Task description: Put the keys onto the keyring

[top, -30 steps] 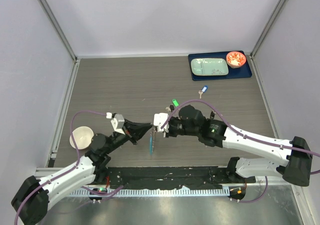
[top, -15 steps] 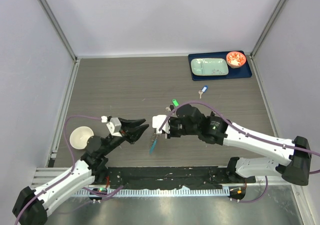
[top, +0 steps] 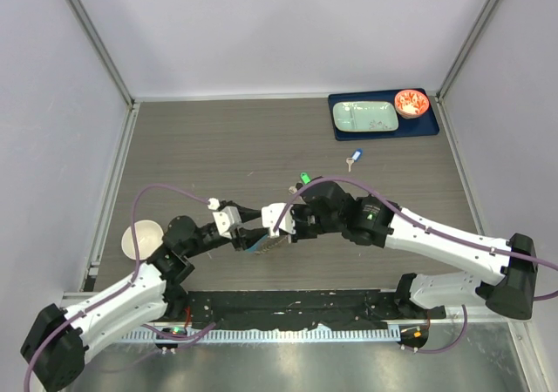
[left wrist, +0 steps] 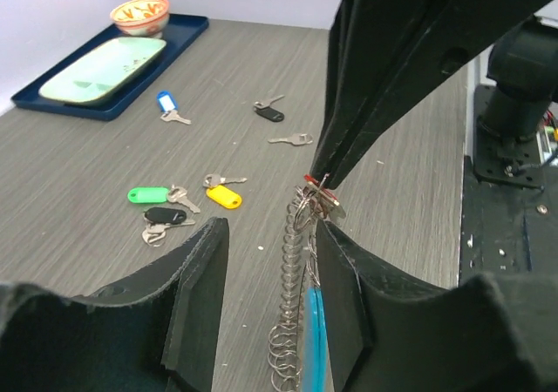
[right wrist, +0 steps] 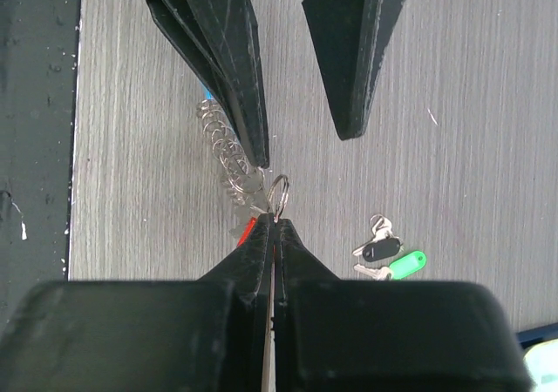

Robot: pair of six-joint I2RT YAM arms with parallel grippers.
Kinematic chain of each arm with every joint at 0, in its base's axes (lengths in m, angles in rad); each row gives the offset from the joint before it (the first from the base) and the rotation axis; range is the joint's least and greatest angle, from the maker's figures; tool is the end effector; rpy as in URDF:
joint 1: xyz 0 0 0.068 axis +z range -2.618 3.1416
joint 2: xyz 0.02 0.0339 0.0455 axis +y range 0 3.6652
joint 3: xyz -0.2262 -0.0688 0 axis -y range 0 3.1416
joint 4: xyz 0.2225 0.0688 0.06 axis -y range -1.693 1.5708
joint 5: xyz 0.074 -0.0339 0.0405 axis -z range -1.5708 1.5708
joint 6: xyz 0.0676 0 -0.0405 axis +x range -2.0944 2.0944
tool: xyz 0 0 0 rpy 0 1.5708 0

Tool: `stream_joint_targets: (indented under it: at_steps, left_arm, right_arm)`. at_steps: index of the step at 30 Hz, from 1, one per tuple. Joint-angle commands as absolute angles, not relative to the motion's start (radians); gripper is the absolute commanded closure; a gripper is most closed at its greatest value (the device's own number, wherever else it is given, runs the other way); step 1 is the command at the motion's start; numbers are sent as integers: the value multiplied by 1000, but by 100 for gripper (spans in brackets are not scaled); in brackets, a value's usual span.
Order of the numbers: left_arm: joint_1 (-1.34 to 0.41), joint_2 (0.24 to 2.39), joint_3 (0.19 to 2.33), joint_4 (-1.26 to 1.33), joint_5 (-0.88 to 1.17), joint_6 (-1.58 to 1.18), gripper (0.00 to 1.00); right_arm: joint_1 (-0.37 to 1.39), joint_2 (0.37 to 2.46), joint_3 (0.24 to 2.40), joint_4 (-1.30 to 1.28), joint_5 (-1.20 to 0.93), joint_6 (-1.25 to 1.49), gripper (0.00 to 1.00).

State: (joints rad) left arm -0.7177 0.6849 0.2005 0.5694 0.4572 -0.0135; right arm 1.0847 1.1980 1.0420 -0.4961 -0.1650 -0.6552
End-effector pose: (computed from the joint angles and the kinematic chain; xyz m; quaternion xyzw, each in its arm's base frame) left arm 0.1339 -0.1565 0.2175 0.3839 0.5609 -0.3996 0.6151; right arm 0.1203 0.2515 0.2635 -0.7063 0.5481 0.1663 0.4160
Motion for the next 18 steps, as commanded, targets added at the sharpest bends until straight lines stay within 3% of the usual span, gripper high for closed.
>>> stream_joint_targets:
  at_steps: [1, 10, 16, 18]
  left_arm:
    - [-713, 735, 271, 549, 580, 113, 51]
    - [-713, 856, 356, 492, 698, 169, 62]
    - [-713, 879, 376, 448, 709, 187, 85]
    - [-715, 877, 376, 448, 707, 187, 99]
  right_arm:
    - [1088, 1195, 1092, -497, -201, -675, 99]
    - [1086, 1195, 1091, -502, -209, -678, 99]
    - [1088, 1192, 1092, -502, -202, -676, 99]
    - [1088, 1192, 1092, -502, -202, -673, 99]
